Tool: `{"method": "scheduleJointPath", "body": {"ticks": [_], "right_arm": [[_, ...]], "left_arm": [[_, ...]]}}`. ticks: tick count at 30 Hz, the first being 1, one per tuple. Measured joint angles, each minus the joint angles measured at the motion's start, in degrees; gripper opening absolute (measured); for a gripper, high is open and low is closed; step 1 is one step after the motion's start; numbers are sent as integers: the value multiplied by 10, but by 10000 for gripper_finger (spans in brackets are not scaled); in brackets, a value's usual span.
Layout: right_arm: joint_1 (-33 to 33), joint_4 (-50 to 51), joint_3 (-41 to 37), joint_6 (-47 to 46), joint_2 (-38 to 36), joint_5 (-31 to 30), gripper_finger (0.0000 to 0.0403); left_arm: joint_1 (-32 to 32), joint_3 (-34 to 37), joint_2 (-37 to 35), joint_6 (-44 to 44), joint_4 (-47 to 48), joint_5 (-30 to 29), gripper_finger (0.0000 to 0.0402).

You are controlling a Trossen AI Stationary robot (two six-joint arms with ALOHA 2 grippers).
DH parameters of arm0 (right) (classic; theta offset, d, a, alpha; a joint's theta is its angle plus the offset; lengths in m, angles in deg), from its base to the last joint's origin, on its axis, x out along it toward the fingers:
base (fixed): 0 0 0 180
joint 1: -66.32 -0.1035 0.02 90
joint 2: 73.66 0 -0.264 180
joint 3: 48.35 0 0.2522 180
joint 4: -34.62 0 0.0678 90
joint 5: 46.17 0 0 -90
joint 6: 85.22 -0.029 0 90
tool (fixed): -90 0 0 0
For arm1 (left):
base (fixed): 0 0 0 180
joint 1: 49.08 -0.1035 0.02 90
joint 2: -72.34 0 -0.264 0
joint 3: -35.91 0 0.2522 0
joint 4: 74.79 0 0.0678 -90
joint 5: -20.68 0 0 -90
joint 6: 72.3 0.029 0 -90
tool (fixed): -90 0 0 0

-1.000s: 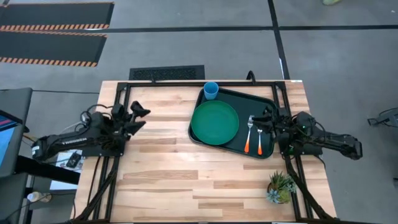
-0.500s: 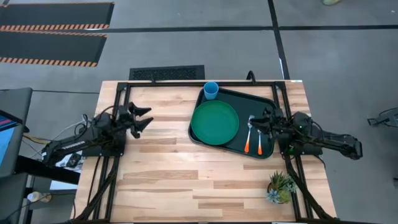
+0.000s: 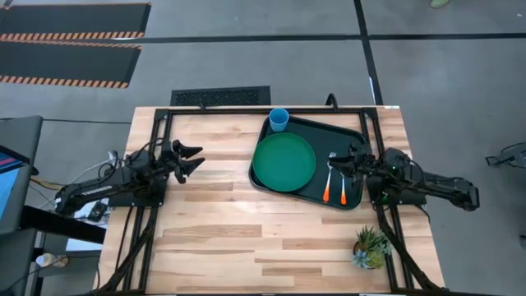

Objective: Pick and place plate/cup/fork/spoon on tray
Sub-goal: Return to Home Position

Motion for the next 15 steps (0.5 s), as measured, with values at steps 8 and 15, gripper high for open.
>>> {"method": "scheduleJointPath", "body": {"ticks": [8,15], "right_arm": [[0,3,0,0,1,0,120],[0,5,0,0,1,1,120]], "left_arm": [[0,0,1,-2,9,1,284],[0,1,1,-2,9,1,284]]}}
